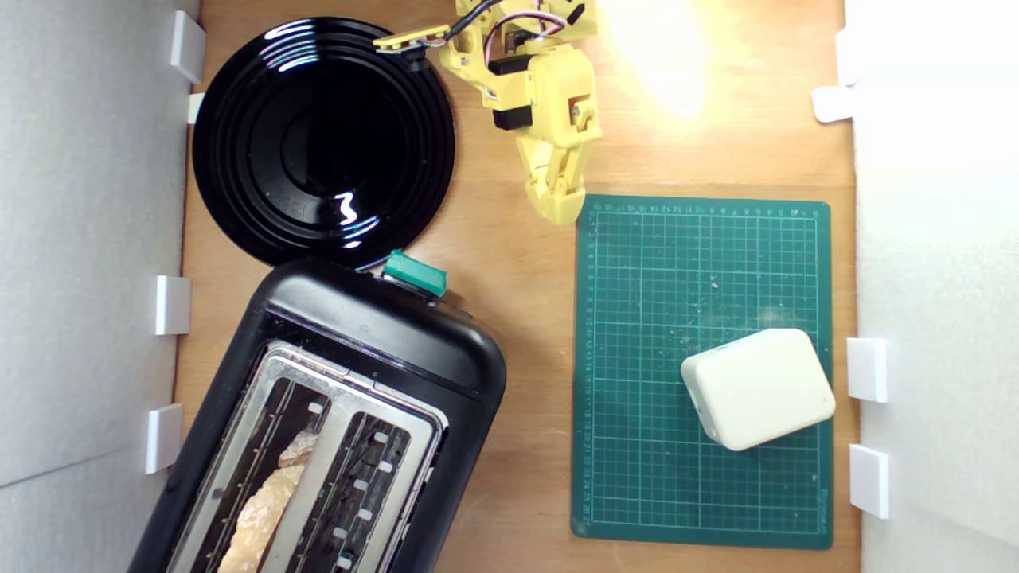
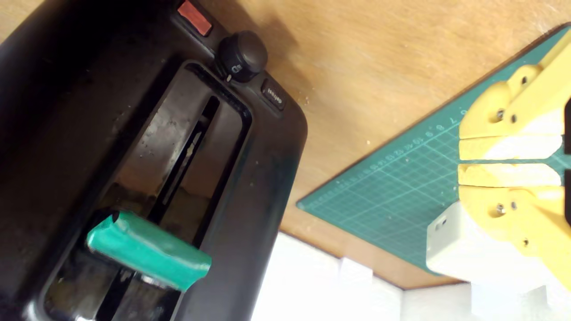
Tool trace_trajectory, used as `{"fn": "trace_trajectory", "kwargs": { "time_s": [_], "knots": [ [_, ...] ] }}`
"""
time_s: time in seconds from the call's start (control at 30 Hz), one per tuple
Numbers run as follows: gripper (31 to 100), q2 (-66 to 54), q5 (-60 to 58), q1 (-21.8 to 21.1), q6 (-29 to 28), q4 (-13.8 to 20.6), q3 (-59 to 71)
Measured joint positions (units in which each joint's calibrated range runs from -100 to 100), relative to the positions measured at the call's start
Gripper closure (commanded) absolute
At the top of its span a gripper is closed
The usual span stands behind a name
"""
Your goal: Pick bread and place in toaster
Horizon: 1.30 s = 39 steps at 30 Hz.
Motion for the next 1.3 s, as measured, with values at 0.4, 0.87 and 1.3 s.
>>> {"fn": "trace_trajectory", "kwargs": {
  "time_s": [0.4, 0.87, 1.3],
  "knots": [
    [99.3, 0.0, 8.9, -1.4, 2.0, 0.3, 0.0],
    [99.3, -0.1, 14.0, -2.2, 3.5, 0.3, 0.2],
    [98.6, -0.1, 14.2, -2.1, 3.4, 0.3, 0.2]
  ]
}}
